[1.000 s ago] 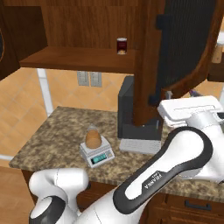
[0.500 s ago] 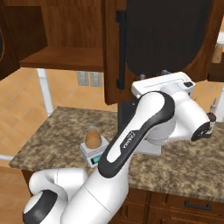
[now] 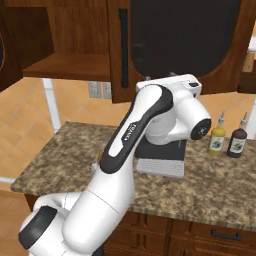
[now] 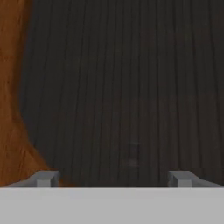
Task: Pick the honey bottle and place it on the digital scale for weighing, and close the cabinet.
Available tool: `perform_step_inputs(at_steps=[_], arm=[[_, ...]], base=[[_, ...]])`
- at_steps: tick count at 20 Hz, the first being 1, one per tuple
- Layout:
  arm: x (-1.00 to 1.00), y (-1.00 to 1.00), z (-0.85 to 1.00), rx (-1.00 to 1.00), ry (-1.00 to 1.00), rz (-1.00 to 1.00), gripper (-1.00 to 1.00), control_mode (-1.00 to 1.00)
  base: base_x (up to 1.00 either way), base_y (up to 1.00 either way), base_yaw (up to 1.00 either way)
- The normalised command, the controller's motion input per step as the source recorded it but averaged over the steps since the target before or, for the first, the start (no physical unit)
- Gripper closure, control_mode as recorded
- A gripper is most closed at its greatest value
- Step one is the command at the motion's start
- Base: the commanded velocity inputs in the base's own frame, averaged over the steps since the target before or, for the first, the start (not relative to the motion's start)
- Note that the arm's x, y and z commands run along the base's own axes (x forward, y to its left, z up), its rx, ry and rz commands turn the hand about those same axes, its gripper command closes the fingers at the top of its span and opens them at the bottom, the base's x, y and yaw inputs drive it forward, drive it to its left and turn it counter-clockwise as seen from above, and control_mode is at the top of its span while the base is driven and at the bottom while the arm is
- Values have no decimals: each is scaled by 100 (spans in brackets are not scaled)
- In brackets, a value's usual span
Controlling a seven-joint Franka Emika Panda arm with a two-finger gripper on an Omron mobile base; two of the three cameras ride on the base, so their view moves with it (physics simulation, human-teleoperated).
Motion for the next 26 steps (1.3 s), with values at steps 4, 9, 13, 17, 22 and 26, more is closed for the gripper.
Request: perform_step_inputs(at_steps=[4, 9, 13, 17, 22, 26], arm=[[100, 62, 0, 0, 2, 0, -100, -100], [98, 47, 0, 0, 0, 0, -100, -100], [95, 32, 0, 0, 0, 0, -100, -100], [96, 23, -5, 0, 0, 0, -100, -100], [39, 71, -24, 0, -4, 0, -100, -100], [-37, 99, -5, 0, -25, -12, -100, -100]], base=[[0, 0, 0], [0, 0, 0], [0, 0, 0], [0, 0, 0], [0, 0, 0], [0, 0, 0]])
